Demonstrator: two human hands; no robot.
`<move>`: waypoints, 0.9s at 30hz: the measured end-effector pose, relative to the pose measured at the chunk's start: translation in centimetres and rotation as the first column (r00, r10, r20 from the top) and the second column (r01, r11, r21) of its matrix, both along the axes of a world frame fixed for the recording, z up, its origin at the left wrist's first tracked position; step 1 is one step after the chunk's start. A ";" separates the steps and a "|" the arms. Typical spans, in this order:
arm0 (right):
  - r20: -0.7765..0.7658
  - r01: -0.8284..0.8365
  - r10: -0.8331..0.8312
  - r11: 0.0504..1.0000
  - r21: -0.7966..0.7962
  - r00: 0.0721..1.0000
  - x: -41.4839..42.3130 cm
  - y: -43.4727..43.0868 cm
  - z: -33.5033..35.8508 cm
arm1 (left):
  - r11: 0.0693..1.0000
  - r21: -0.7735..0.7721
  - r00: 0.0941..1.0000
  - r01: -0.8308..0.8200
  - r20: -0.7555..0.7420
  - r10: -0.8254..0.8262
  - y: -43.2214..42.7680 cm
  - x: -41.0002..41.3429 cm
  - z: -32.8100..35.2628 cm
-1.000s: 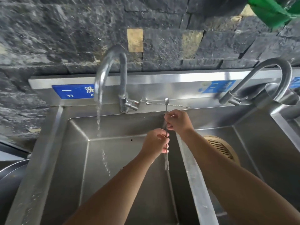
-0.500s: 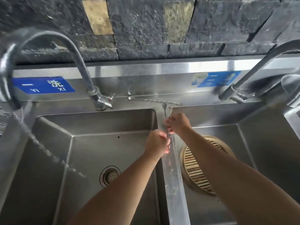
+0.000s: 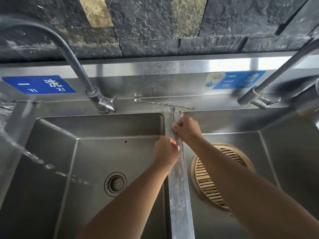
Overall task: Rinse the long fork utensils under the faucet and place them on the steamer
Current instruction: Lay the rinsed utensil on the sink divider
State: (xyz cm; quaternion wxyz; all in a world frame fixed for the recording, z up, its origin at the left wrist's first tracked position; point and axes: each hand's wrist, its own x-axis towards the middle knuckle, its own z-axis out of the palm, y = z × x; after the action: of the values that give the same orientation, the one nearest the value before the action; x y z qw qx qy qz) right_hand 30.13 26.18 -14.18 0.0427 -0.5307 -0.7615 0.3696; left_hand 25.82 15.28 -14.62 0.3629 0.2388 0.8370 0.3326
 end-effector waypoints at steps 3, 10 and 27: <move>0.015 0.000 -0.001 1.000 0.022 1.000 0.1 0.0 -0.2 | 0.998 -0.022 0.994 0.063 -0.086 -0.064 -0.1 0.2 0.3; 0.000 0.010 -0.010 0.999 0.035 1.000 0.9 -0.1 -1.0 | 0.994 -0.045 0.978 0.097 -0.183 -0.104 -0.1 0.5 0.4; -0.054 0.052 -0.051 0.999 0.009 0.997 0.3 0.8 -1.9 | 0.984 -0.095 0.941 0.149 -0.293 -0.171 1.3 0.5 0.5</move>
State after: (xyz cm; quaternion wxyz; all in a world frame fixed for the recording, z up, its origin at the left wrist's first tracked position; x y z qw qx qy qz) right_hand 30.43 26.94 -16.12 0.0754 -0.5398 -0.7482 0.3783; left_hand 26.36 16.53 -14.10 0.2657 0.3407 0.8715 0.2320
